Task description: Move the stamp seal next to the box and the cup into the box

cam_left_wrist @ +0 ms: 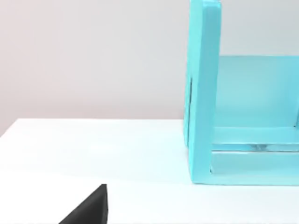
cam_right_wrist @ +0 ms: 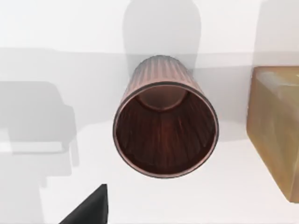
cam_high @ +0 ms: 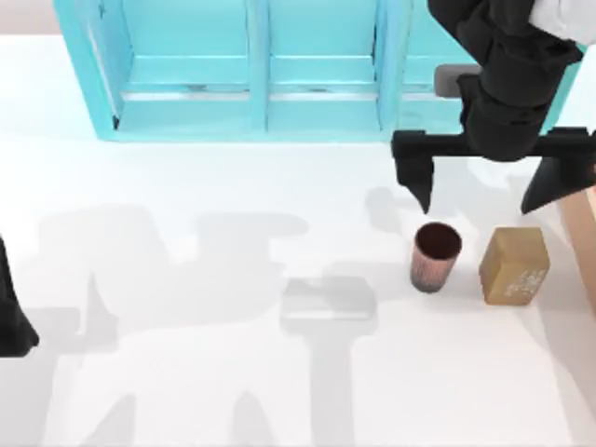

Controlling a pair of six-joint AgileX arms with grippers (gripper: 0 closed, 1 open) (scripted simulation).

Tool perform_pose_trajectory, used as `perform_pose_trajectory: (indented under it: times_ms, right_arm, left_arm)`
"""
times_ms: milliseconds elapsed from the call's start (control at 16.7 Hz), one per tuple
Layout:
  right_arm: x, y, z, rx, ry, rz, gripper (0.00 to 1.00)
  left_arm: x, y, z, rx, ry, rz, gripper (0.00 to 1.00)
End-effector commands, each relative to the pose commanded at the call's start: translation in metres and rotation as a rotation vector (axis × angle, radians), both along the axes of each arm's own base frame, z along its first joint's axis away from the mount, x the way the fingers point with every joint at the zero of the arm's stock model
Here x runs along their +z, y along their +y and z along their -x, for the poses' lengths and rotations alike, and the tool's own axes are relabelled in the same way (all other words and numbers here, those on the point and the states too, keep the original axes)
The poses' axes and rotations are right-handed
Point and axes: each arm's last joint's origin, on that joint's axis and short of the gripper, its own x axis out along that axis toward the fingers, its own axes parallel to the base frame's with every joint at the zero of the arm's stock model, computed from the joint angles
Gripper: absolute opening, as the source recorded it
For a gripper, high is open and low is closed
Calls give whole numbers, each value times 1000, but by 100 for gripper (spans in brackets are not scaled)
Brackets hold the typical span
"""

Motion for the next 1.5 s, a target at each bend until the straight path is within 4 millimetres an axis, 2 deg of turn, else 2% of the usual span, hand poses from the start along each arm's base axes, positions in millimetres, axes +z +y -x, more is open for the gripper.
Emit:
perform_pose_trajectory:
  times_ms: [120, 240, 720, 960, 1500]
  right_arm:
    - [2, -2, 0, -3, -4, -2, 100]
    - [-4, -1, -1, -1, 0, 0, 100]
    - [-77, 0, 0, 0, -2, -1, 100]
    - [-80, 0, 0, 0, 0, 0, 100]
    - [-80, 0, 0, 0, 0, 0, 32]
  left_arm:
    - [0, 0, 0, 0, 0, 0, 100]
    - [0, 0, 0, 0, 0, 0, 100]
    - [0, 0, 0, 0, 0, 0, 100]
    - [0, 0, 0, 0, 0, 0, 100]
    - [0, 0, 0, 0, 0, 0, 100]
